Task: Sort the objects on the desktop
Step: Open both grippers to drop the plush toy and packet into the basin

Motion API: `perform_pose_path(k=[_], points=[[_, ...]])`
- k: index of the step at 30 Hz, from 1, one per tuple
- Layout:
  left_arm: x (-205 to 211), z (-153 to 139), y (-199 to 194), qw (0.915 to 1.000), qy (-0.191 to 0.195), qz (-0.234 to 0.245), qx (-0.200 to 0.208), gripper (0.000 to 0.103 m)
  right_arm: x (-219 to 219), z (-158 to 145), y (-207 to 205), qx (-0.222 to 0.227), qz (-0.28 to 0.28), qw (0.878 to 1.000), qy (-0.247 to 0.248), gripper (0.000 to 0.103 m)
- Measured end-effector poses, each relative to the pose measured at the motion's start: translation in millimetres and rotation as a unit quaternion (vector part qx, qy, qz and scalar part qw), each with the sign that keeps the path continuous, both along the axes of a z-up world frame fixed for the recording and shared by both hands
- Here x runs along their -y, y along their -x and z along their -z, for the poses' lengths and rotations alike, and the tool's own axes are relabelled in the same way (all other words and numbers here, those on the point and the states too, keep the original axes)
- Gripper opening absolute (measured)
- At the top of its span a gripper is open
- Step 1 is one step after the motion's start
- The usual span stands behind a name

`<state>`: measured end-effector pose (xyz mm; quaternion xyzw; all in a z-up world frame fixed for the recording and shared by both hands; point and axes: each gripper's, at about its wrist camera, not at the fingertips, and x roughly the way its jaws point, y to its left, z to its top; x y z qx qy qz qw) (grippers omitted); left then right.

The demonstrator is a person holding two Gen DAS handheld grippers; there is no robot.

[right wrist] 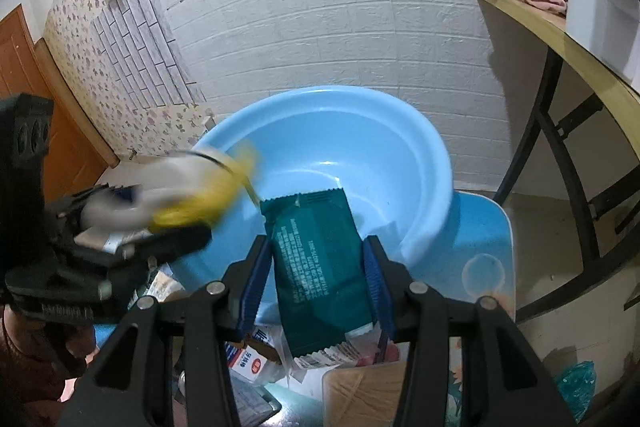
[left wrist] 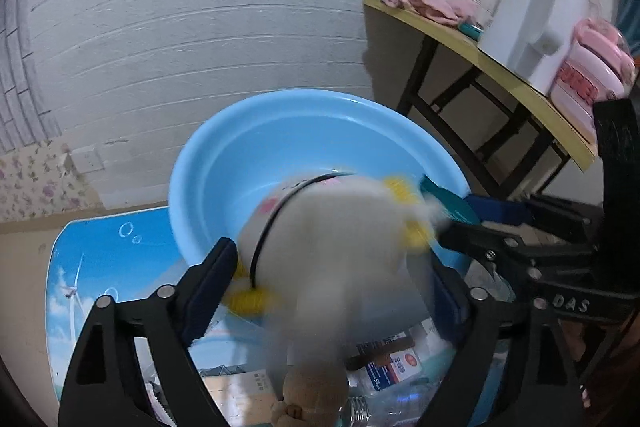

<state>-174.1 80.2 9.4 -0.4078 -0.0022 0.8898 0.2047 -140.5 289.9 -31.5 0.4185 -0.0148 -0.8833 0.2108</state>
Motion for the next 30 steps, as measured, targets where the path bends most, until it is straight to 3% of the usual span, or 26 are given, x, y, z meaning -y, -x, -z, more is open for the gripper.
perform_pose_path(k=[6,10,18,20,22,27,30], points=[[17,-9,-20,0.9993,-0.001,0.017,-0.034,0.092,14,-1,1,-0.003,0.026,0.999,-0.033,0.046],[46,-12,-24,0.9995,-0.015,0.027,-0.011,0.092,27,-2,4,-0.016,0.050,0.998,-0.039,0.046],[99,-16,-39,0.9990,0.031,0.032,0.003,0.093,51,16,9,-0.006,0.072,0.997,-0.012,0.050],[108,-15,-44,0.9986,0.045,0.027,0.007,0.093,58,17,9,-0.015,0.071,0.997,-0.016,0.057],[117,-16,-52,0.9979,0.060,0.022,0.007,0.093,63,16,9,-0.024,0.067,0.997,-0.021,0.074],[128,-22,-70,0.9980,0.063,-0.003,-0.010,0.101,68,5,-3,-0.065,0.077,0.995,-0.002,0.101],[122,-25,-85,0.9955,0.074,-0.016,-0.058,0.103,68,-4,-25,-0.092,0.080,0.992,0.019,0.103]])
